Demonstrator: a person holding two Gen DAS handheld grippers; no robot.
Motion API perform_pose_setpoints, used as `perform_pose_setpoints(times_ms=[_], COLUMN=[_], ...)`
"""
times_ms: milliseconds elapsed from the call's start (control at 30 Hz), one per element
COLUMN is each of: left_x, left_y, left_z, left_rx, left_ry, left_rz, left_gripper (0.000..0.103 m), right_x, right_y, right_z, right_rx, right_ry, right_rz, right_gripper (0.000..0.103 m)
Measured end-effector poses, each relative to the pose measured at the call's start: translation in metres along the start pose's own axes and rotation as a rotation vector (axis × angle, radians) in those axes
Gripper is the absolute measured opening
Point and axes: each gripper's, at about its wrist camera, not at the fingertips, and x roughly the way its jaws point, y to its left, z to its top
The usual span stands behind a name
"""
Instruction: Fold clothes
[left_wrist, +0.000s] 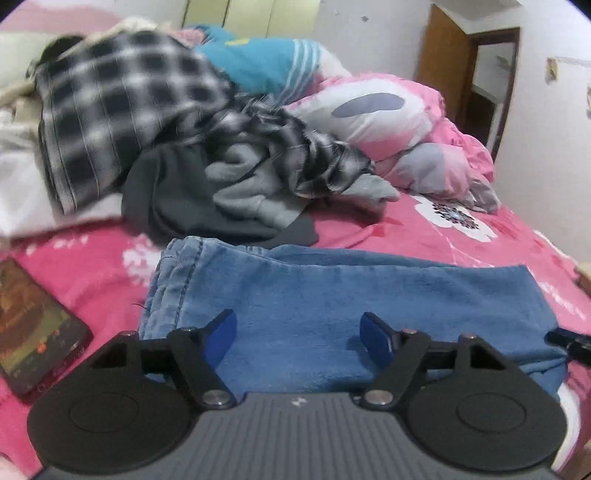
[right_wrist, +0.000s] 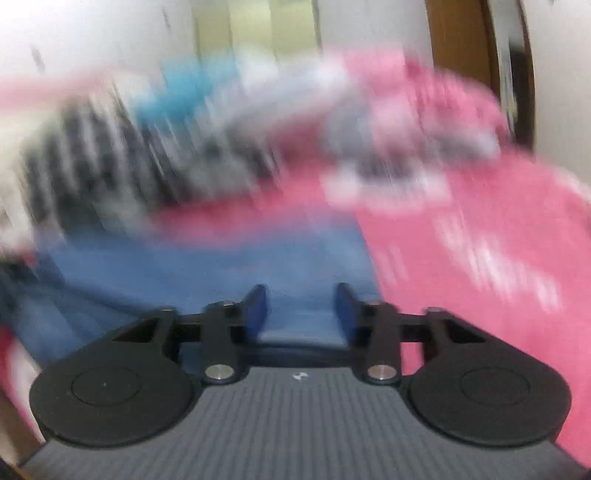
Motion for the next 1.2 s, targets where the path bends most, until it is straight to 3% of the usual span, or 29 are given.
perform_pose_setpoints(times_ms=[67,200,333,467,500,600,700,767,867,1067,1200], left_x=[0.002,0.005,0.005,0.005,0.005,0.006,0.007,0.008,0.007,0.004,-0.016], left_y=[-0.001,-0.002,-0.005,-0.004,-0.003,-0.002,-0.002,-0.002,-0.003,0.002,0.007], left_z=[0.0,0.0,0.001,0.0,-0.001,0.0,0.0,-0.001,-0.002,-0.001,0.003], left_rx=[0.012,0.016,0.035,0.041,0.043,0.046,0.052,0.054,0.057,0.043,-0.028], left_ry=[0.01,0.014,0.018,0.015,0.015,0.014,0.011,0.007,0.002,-0.004,-0.039], left_rz=[0.013,0.026,0.039,0.028,0.025,0.02,0.017,0.017,0.014,-0.023,-0.072], left_gripper=[0.075,0.078,0.079,0.08,0.08,0.08,0.081,0.081,0.082,0.084,0.084], right_x=[-0.006,-0.012,0.017,0.085,0.084,0.065,0.05,0.061,0.093,0.053,0.0], right_y=[0.001,0.006,0.014,-0.022,-0.03,-0.031,-0.033,-0.034,-0.043,-0.061,-0.03], right_z=[0.01,0.052,0.076,0.053,0.053,0.072,0.088,0.087,0.055,0.061,0.063], right_rx=[-0.005,-0.004,-0.08,-0.028,0.03,0.036,0.107,0.13,0.105,0.238,0.194], right_ry=[0.007,-0.085,-0.093,0.116,0.106,0.064,-0.001,0.021,0.098,0.068,-0.048], right_rz=[-0.005,0.038,0.079,-0.036,-0.023,-0.107,0.009,0.068,-0.007,-0.068,-0.007], right_gripper=[0.027,0.025,0.025,0.021,0.019,0.021,0.021,0.019,0.019,0.022,0.023])
